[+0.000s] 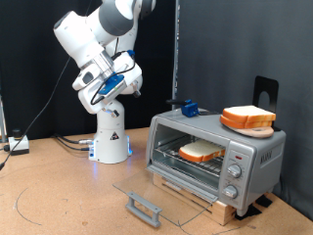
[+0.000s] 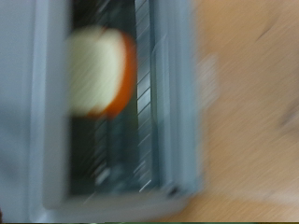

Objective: Make a piece of toast with the oven

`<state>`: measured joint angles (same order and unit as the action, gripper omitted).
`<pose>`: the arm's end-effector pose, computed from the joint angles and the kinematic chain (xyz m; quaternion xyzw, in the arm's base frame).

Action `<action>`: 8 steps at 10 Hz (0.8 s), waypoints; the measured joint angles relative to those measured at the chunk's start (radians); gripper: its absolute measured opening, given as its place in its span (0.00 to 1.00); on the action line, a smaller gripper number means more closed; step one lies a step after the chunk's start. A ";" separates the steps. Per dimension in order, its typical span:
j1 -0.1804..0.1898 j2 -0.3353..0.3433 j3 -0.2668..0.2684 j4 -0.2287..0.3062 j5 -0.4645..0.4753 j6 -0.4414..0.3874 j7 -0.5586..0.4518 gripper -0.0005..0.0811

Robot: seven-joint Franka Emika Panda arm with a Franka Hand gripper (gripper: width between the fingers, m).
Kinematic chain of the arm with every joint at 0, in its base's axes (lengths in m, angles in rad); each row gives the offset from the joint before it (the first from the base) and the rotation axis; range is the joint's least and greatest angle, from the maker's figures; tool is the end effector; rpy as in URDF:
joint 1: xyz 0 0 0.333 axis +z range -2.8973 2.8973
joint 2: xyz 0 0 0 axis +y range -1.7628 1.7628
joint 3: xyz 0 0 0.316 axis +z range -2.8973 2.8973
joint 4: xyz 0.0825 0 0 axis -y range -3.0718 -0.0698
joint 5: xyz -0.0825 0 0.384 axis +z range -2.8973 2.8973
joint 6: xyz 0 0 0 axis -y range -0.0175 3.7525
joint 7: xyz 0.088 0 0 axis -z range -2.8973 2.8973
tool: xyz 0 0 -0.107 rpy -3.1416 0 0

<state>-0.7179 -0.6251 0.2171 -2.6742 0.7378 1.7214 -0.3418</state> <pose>0.3135 -0.1031 0.4136 -0.9223 0.2159 0.0144 0.3204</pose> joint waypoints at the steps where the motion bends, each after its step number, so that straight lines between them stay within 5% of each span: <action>1: -0.002 0.029 -0.018 0.030 -0.053 -0.106 0.000 0.99; 5: -0.034 0.247 -0.023 0.129 -0.103 -0.141 0.067 0.99; 8: -0.035 0.269 -0.023 0.125 -0.103 -0.093 0.059 0.99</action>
<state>-0.7534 -0.3562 0.1943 -2.5493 0.6349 1.6284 -0.2830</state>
